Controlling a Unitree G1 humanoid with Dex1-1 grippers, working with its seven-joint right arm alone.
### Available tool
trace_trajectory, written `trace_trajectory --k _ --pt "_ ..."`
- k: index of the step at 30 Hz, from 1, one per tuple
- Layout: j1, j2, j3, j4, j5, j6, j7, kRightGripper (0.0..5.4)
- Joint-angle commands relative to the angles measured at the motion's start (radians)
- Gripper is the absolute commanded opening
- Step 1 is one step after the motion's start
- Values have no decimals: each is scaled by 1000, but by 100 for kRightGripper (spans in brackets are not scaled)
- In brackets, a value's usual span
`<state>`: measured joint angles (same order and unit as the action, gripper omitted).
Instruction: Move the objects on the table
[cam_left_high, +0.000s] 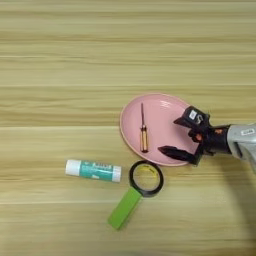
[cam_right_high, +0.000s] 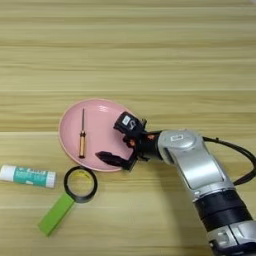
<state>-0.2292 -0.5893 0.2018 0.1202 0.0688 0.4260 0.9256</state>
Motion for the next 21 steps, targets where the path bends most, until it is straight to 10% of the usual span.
trace_trajectory --k 1,21 --pt "80 -73 39 77 -81 35 -31 535" --pt "35 -53 -25 31 -36 53 -55 535"
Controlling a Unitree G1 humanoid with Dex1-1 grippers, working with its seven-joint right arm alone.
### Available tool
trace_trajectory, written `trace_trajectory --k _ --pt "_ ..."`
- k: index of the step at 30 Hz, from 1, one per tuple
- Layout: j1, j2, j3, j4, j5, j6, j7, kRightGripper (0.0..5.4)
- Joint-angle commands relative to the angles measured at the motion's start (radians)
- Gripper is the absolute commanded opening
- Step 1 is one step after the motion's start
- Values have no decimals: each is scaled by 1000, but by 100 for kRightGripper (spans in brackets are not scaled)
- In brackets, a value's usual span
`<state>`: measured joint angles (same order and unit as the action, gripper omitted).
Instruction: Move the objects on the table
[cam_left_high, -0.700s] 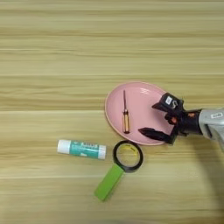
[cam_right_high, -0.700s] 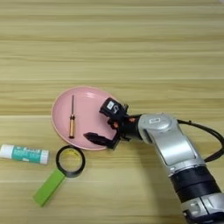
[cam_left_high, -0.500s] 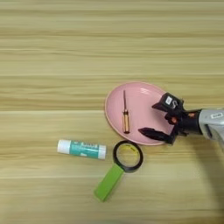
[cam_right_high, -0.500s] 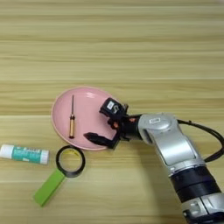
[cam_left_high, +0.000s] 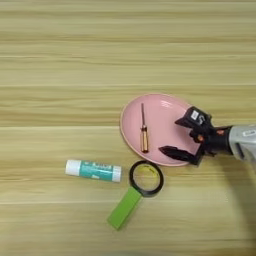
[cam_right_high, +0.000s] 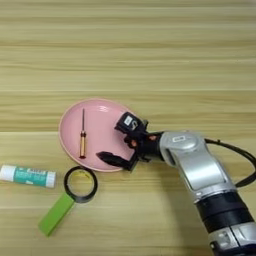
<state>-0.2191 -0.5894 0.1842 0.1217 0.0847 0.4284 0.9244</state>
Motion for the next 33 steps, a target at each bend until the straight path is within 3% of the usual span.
trace_trajectory --k 1,14,25,33 --pt "20 -52 -13 24 -49 53 -54 535" --pt "-11 -25 -70 -29 -14 52 -66 535" --pt "-4 29 -197 -182 164 65 -32 535" --pt "-2 38 -224 -229 225 90 -31 535"
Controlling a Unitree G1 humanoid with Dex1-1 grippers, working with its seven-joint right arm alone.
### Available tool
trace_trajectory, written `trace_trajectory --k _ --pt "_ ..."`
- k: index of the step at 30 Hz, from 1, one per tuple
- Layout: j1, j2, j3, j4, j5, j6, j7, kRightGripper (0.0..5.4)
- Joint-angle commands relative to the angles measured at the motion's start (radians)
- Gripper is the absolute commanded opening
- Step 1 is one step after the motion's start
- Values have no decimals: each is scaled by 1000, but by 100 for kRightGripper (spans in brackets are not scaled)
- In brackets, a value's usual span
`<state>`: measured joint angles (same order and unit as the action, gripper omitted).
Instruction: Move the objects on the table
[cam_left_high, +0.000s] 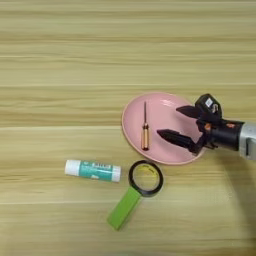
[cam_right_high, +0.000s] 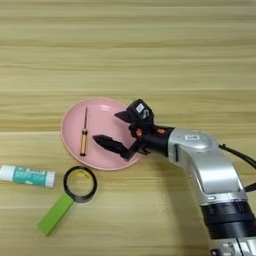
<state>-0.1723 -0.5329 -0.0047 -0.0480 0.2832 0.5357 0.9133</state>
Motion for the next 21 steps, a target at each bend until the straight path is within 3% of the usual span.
trace_trajectory --k 1,9,21 --pt "-49 -17 -36 -62 29 -16 -21 535" --pt "-50 8 -33 -95 34 4 -69 535" --pt "-26 43 36 -185 -5 69 -163 535"
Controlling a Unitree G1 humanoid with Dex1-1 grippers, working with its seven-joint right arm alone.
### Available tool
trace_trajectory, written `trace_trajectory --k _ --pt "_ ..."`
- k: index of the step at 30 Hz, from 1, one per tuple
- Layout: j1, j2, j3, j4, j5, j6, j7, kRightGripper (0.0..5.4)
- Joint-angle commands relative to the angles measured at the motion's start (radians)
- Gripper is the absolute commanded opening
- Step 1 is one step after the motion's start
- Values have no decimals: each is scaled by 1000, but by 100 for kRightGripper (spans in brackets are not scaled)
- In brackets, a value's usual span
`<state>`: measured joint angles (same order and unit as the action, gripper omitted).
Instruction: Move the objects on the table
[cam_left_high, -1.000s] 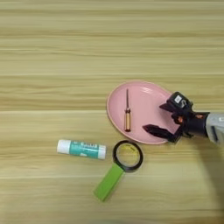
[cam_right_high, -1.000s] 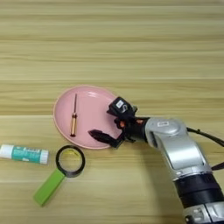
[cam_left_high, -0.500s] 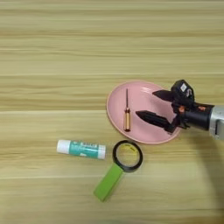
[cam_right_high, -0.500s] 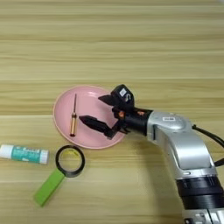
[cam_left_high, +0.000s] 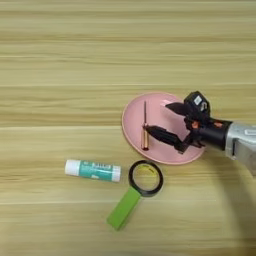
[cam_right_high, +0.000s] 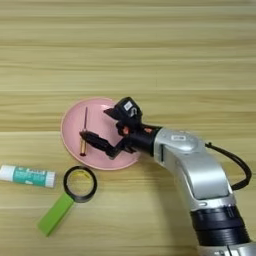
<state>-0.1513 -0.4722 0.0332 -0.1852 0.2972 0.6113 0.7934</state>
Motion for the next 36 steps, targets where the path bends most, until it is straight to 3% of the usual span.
trace_trajectory --k 1,14,36 --pt "-46 -17 3 -47 -25 -2 -49 535" --pt "-77 19 58 32 -75 13 -95 535" --pt "-93 38 77 51 -103 -4 -104 535"
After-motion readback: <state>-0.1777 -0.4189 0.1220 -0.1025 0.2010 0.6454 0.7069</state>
